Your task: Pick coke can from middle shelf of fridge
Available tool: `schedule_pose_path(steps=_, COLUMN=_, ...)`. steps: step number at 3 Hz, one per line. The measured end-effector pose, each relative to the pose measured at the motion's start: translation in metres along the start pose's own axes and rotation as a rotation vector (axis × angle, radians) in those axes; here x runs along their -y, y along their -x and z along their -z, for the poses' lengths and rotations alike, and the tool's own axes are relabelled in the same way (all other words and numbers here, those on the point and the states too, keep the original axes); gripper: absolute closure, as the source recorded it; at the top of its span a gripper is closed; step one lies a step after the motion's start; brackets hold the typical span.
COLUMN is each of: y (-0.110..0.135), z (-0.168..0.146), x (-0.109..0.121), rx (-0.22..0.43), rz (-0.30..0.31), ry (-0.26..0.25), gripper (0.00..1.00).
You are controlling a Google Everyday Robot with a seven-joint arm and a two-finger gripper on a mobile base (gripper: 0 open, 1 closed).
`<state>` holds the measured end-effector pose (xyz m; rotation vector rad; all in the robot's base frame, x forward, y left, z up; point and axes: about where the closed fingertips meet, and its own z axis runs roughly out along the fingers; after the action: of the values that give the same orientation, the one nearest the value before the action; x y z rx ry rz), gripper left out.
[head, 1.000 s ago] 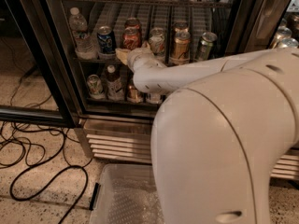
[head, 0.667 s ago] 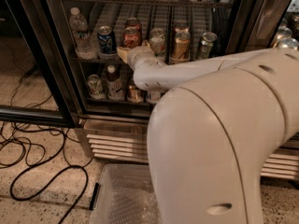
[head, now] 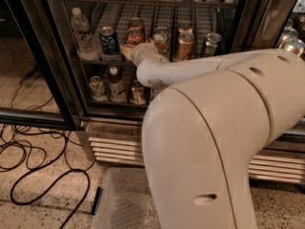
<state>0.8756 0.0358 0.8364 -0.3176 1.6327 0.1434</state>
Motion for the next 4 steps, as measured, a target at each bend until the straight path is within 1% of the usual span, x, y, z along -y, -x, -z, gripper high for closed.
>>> schedule_pose_path(steps=1, y=0.0007, z=-0.0072, x=0.0081, rx=-0.001, rz=0.001, ry=-0.015, gripper=0.29)
schedule_pose_path(steps=2, y=0.0013, z=-0.0079, x=0.01, rx=0.006, rz=-0.005, ry=-0.017, gripper=0.46)
schedule_pose_path(steps=4, y=0.0014, z=-0.0079, x=0.0099, rx=0.006, rz=-0.005, ry=-0.017, gripper=0.93)
